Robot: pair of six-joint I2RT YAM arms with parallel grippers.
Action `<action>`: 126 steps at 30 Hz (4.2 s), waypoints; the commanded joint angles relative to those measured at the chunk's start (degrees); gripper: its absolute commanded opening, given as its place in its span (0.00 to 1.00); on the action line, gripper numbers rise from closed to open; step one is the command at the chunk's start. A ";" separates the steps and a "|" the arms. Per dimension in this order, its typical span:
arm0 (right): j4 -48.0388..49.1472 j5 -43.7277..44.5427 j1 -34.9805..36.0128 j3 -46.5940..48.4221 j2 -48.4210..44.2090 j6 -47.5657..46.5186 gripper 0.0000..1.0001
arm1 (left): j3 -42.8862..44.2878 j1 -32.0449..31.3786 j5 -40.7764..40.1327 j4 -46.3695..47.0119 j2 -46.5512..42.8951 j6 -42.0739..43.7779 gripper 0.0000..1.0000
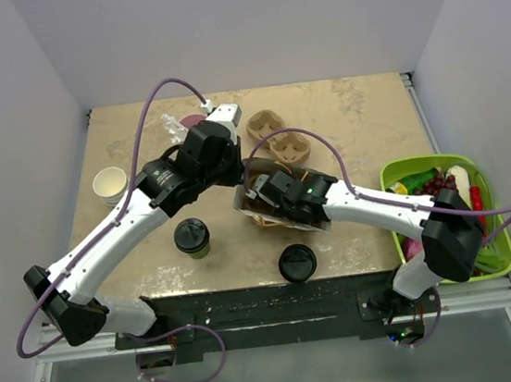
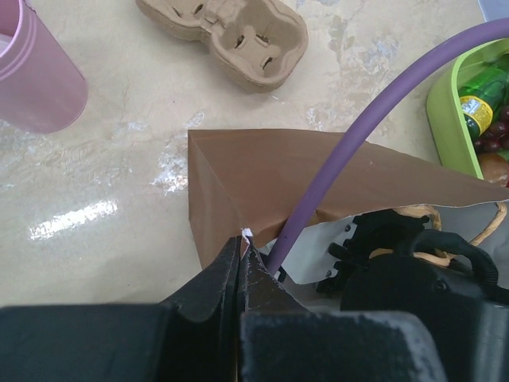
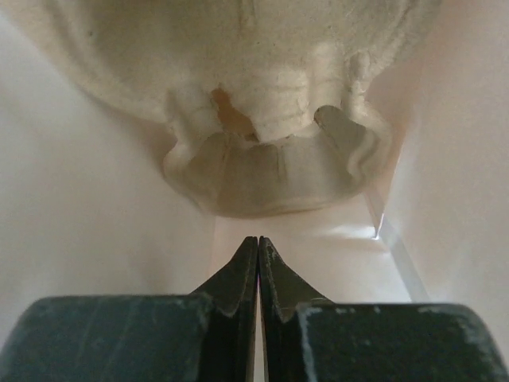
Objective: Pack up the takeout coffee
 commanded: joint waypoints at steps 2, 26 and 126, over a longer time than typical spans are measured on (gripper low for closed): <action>2.63 2.68 -0.09 -0.07 1.90 2.83 0.05 | -0.01 -0.68 4.49 5.16 -1.84 -0.21 0.00; 35.24 -7.60 -0.09 -11.58 -8.05 -6.41 0.10 | -2.57 -0.68 7.66 8.33 -2.10 -2.58 0.00; 24.79 -17.19 0.71 3.69 -30.08 14.31 0.75 | -10.56 1.08 4.76 10.70 -7.63 -4.34 0.00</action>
